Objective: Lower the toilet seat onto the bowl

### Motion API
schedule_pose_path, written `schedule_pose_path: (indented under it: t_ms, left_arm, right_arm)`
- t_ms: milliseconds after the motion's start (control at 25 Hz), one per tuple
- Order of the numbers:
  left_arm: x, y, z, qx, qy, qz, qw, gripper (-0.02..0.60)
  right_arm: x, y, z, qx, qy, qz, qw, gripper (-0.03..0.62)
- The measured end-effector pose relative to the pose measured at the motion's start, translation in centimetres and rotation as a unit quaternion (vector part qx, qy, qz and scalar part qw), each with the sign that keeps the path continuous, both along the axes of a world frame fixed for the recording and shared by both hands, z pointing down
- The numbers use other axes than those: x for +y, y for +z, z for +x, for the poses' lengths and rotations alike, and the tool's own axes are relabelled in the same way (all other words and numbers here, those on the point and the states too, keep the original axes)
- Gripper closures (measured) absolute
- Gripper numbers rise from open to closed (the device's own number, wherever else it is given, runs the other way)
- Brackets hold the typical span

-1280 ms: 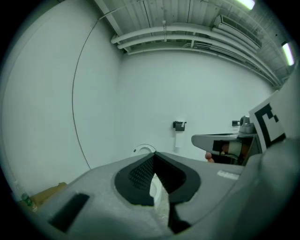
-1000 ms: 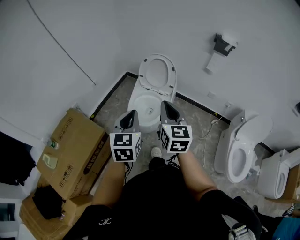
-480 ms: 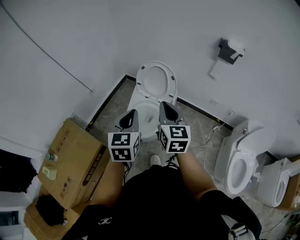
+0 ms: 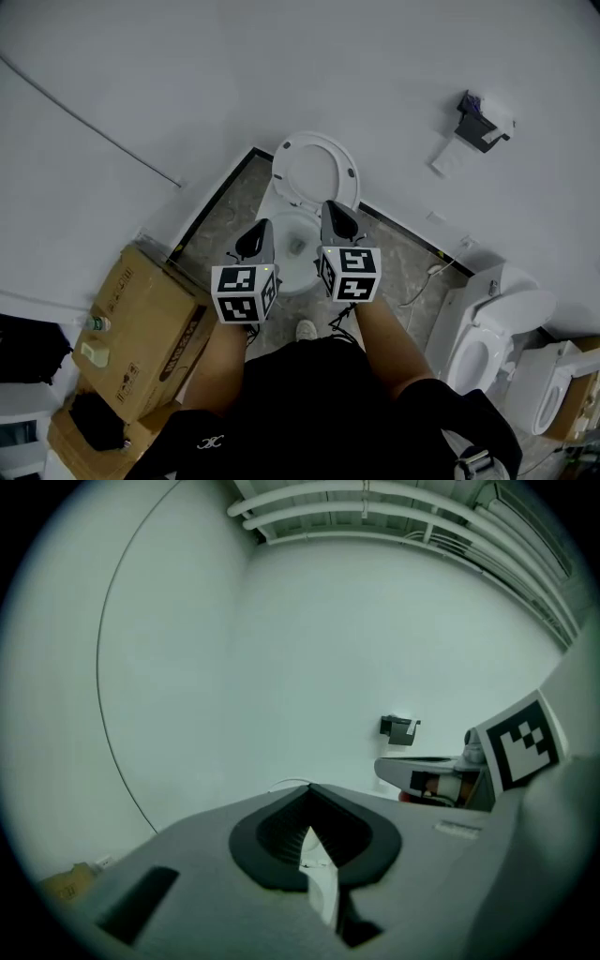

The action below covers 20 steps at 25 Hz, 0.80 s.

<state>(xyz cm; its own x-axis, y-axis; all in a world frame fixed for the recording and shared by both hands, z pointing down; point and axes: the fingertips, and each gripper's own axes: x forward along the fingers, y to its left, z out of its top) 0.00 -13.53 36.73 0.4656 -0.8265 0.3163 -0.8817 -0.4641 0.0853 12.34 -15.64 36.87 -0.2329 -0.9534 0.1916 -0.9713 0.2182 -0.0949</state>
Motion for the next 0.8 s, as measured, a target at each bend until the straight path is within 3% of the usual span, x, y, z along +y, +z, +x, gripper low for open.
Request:
schedule_pose_path:
  t_ms: [280,480,800]
  left_arm:
    - [-2.9,1.6,1.3,0.003,0.016,-0.025,0.9996,0.572]
    - [-4.7,2.3,1.6,-0.002,0.016,-0.034,0.9993,0.572]
    - [-8.2,3.4,0.0,-0.016,0.010,-0.052,0.9985,0.572]
  right_arm:
    - [-3.9,1.4,1.9,0.022,-0.001,-0.014,1.000,0.585]
    - [-6.9,2.9,2.6,0.065,-0.014,-0.020,0.998,0.585]
    - [-14.5,6.9,4.1,0.182,-0.027,-0.039,0.982,0.585]
